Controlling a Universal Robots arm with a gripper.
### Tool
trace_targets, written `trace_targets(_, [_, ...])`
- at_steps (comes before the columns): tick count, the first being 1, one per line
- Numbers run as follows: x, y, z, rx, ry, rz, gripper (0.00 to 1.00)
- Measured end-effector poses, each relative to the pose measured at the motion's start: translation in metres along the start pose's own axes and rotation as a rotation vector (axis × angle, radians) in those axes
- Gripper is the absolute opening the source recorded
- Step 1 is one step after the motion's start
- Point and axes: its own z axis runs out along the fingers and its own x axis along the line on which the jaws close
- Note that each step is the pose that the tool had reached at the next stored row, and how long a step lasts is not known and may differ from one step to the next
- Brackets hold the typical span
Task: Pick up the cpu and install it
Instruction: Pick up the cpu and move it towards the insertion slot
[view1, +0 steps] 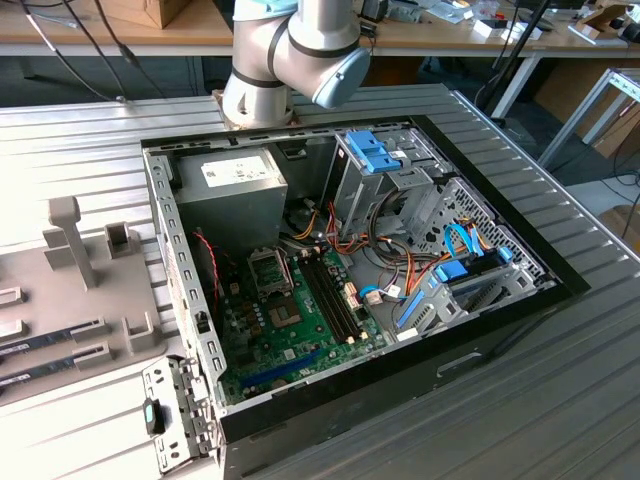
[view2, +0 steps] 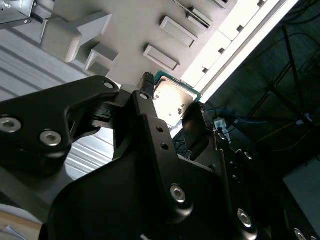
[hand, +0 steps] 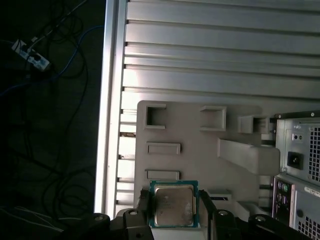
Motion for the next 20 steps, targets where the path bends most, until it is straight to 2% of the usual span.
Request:
trace_targets(13, [-0.0005,0.0002,-0.0153,0.0,0.0,0.0,0.47])
trace_targets(20, [-0.0007,0.0002,-0.0201,-0.0002,-0.0001,0.0,0.47])
